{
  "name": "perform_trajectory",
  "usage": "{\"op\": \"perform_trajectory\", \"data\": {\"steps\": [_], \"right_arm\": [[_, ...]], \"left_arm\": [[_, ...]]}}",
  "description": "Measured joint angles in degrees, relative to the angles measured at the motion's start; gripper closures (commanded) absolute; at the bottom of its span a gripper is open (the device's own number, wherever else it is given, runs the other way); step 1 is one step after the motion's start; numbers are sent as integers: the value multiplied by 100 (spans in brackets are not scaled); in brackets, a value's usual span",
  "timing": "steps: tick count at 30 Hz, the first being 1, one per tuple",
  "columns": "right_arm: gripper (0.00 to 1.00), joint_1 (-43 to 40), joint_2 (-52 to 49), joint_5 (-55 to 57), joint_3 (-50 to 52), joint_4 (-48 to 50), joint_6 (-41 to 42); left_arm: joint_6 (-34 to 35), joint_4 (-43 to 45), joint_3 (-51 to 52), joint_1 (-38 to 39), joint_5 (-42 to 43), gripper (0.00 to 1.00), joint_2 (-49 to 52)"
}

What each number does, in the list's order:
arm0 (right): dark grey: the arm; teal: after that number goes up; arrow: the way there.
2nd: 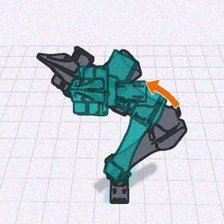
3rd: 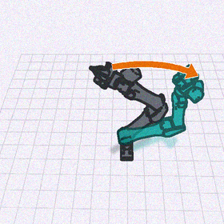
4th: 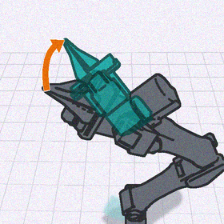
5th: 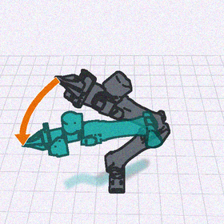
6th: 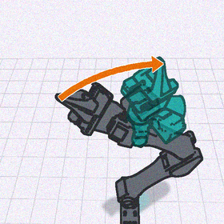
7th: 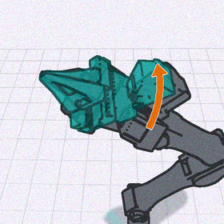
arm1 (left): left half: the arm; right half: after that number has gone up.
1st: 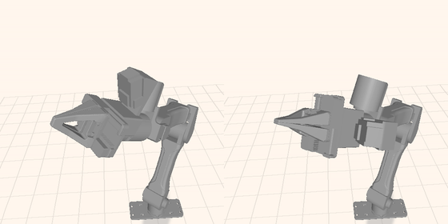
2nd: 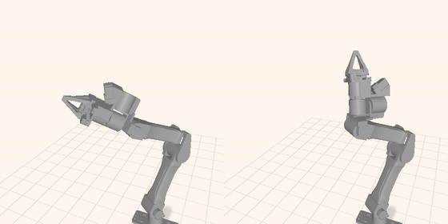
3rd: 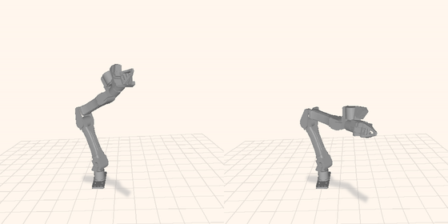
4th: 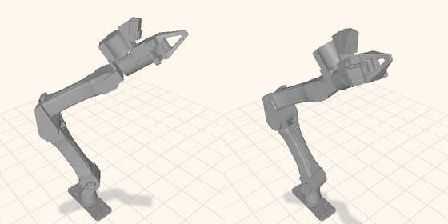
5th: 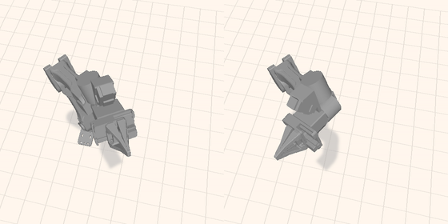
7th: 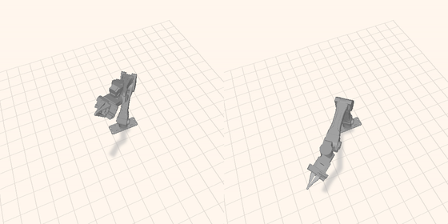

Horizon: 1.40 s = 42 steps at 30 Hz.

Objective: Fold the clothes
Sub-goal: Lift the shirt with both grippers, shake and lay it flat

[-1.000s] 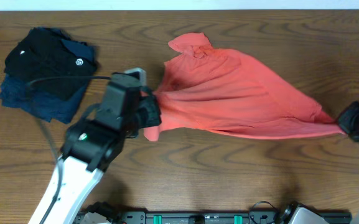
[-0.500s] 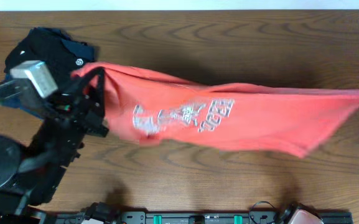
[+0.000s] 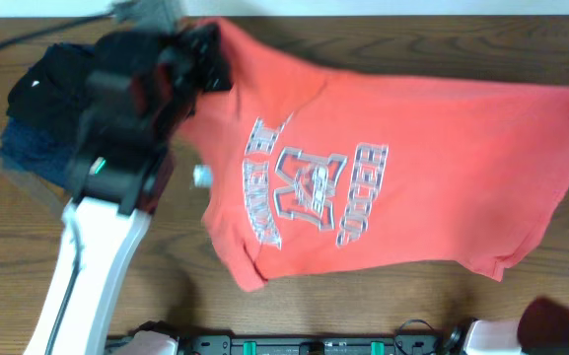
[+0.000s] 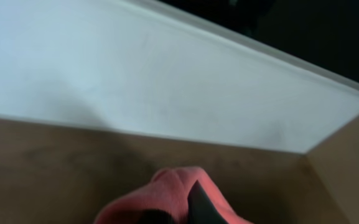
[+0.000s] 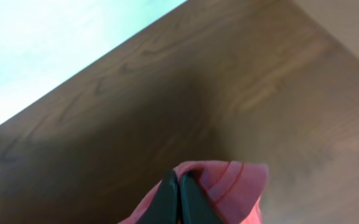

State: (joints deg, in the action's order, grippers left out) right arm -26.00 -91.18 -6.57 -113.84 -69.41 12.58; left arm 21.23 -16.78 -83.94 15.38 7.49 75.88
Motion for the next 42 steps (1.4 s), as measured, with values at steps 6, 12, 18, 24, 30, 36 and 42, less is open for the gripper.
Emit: {"op": "perform_trajectory", "data": {"steps": [6, 12, 18, 24, 30, 36, 42], "right_arm": [[99, 310, -1141, -61, 44, 1899, 455], [99, 407, -1220, -155, -157, 2586, 920], [99, 431, -1147, 0, -1141, 2234, 973], [99, 459, -916, 662, -1453, 1091, 955], [99, 457, -953, 1757, -1058, -160, 953], [99, 455, -970, 2433, 48, -944, 953], [99, 448, -979, 2618, 1416, -1482, 994]], "left_arm": [[59, 2520, 55, -195, 46, 94, 1338], [802, 3163, -726, -859, 326, 94, 1910], [1067, 2752, -2302, -1283, 1051, 94, 1991], [1117, 986, -2918, -1613, 2428, 94, 1711], [439, -3119, -2940, -1598, 3287, 94, 1762], [-614, -5545, -2529, -1443, 3425, 94, 2039], [-1497, -6798, -1716, -1202, 3440, 94, 2039]]}}
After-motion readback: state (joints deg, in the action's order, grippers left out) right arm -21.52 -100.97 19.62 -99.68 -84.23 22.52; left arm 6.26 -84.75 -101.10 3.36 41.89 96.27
